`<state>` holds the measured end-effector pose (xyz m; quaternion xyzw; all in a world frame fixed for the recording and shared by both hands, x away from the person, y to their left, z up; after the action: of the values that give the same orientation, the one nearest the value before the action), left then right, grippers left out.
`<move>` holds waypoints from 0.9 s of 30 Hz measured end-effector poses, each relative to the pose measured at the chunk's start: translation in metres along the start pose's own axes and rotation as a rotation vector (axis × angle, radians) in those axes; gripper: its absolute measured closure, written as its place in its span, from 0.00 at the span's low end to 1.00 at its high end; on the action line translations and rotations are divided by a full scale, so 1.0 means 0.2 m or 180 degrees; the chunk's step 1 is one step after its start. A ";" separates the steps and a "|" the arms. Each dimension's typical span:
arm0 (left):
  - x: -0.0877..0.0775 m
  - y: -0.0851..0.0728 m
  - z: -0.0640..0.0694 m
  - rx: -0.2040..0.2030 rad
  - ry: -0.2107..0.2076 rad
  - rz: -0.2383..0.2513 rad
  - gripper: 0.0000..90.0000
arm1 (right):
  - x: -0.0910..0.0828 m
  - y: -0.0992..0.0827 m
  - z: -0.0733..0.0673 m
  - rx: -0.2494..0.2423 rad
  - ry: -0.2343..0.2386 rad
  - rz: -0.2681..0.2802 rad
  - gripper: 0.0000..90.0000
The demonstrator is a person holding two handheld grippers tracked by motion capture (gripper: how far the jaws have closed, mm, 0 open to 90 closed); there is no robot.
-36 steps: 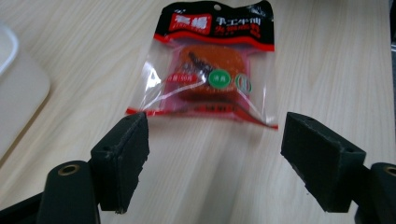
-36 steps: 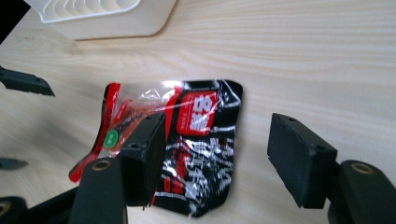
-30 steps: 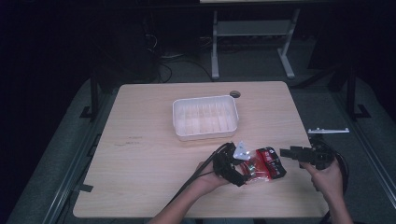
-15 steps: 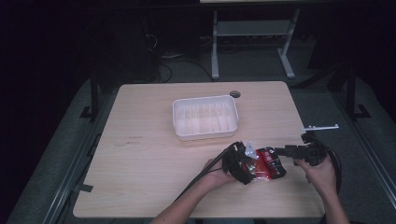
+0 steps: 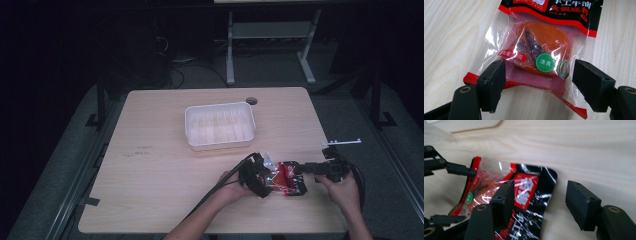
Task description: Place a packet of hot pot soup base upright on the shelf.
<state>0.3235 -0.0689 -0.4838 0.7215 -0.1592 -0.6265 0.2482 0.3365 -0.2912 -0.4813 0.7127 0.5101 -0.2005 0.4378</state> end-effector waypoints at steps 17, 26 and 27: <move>0.00 -0.02 0.01 -0.0050 0.0009 0.0011 0.36 | 0.03 -0.11 -0.02 0.0026 0.0273 -0.0292 0.64; 0.00 -0.03 0.01 -0.0096 -0.0007 0.0013 0.36 | 0.01 -0.11 -0.06 0.0106 0.0629 -0.0226 0.95; 0.00 -0.03 0.01 -0.0103 -0.0010 0.0031 0.36 | 0.01 -0.11 -0.06 0.0106 0.0629 -0.0226 0.95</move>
<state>0.3217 -0.0640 -0.4880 0.7156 -0.1530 -0.6289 0.2626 0.3156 -0.2781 -0.4848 0.7177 0.5722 -0.1530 0.3662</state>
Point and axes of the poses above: each handheld gripper's, and its own axes: x roughly forward along the jaws, y roughly out of its top, z roughly to its right, the point moved 4 cm from there along x, roughly forward along the jaws, and after that the axes turned 9 degrees about x, right-handed, at the moved point
